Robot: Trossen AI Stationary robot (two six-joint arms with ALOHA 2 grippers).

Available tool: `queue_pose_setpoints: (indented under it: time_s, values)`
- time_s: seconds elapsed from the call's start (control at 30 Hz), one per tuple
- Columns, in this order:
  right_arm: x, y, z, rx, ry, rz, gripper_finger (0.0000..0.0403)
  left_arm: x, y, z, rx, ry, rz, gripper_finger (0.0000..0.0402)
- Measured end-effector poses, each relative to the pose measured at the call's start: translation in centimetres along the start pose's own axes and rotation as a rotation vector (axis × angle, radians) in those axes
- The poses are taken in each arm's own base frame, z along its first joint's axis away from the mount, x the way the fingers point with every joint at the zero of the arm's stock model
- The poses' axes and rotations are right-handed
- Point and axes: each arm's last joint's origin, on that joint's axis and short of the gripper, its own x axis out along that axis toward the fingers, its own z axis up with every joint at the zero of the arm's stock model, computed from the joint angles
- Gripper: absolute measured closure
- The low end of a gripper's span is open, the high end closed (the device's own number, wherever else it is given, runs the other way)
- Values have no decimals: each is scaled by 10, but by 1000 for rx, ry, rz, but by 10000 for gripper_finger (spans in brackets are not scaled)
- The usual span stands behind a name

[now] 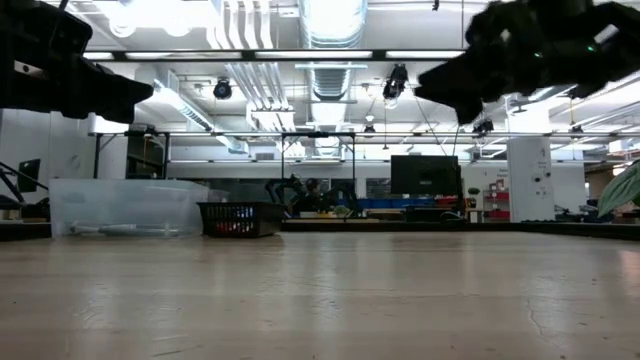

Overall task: Pick & Place Paint Supplies
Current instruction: Return to Home Position

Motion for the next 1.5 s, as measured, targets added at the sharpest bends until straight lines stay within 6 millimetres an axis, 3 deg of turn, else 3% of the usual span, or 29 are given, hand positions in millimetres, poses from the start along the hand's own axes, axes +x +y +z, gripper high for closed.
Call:
queue_pose_setpoints:
  time_s: [0.3,0.43,1.13,1.5]
  values:
    - [-54,-5,-34,48,-149,-7,261,0,0,0,0,0,0,401]
    - [-65,-5,-40,54,-139,3,261,0,0,0,-1,0,0,401]
    - [-97,-3,-49,69,-103,28,261,0,0,0,0,1,0,401]
    - [-95,-3,-50,19,-89,22,261,0,0,0,0,1,0,401]
